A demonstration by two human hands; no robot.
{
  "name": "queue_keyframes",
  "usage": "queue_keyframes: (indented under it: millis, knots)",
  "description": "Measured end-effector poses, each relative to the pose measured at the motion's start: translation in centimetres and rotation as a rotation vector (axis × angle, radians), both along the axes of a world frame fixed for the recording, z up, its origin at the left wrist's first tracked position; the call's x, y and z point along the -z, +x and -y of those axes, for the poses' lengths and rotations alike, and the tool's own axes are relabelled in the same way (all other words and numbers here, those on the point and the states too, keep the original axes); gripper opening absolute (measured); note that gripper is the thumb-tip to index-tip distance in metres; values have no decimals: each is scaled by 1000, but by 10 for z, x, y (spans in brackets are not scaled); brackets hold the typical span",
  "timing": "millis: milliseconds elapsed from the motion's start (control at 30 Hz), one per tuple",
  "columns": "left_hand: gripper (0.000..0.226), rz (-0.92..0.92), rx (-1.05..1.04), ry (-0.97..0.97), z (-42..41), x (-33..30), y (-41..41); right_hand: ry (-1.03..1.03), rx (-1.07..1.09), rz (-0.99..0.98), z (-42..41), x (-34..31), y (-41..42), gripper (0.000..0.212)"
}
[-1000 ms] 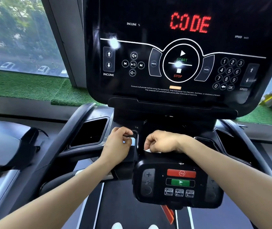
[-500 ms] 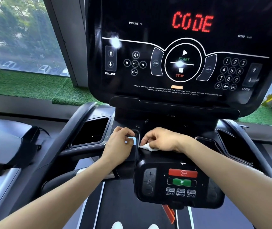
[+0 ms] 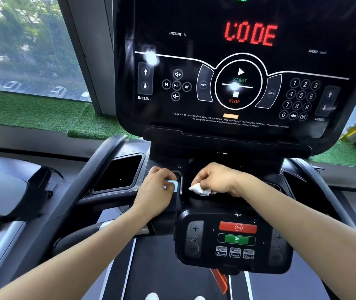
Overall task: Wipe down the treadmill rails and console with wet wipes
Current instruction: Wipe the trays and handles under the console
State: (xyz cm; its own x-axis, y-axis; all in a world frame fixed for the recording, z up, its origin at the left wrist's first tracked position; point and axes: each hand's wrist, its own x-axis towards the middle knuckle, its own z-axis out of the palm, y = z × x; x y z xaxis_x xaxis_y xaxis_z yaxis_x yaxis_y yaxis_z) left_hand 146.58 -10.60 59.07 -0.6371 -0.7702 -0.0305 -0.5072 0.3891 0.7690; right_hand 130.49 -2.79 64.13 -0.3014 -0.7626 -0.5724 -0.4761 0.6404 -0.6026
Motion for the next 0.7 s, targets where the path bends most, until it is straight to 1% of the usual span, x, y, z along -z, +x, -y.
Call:
queue_keyframes:
  millis: [133, 233, 300, 367, 400, 467, 500, 567, 633, 700]
  knots:
    - [15, 14, 9, -13, 0, 0, 0, 68, -126, -67, -3, 6, 10, 22]
    - [16, 11, 14, -18, 0, 2, 1, 171, -148, -74, -6, -1, 4, 28]
    - [16, 8, 18, -16, 0, 1, 1, 271, -224, -134, -5, -11, -1, 31]
    - [18, -2, 24, 1, 1, 1, 0, 295, -280, -163, -4, -25, -2, 30]
    - [20, -26, 27, 24, 2, 0, -1, 252, -252, -135, -4, -32, -3, 30]
    - [25, -107, 45, 103, 4, -4, -5, 64, -115, -17, -2, -42, -6, 27]
    - [28, -161, 70, 165, 4, -7, -7, -35, -52, 57, -1, -46, -7, 26]
    - [27, -275, 136, 358, 3, -15, -13, -171, 39, 207, 1, -47, -7, 29]
    - [21, -346, 180, 549, 2, -21, -16, -247, 113, 301, 3, -42, -4, 28]
    - [10, -376, 162, 615, 5, -20, -17, -296, 199, 348, 4, -35, -1, 24]
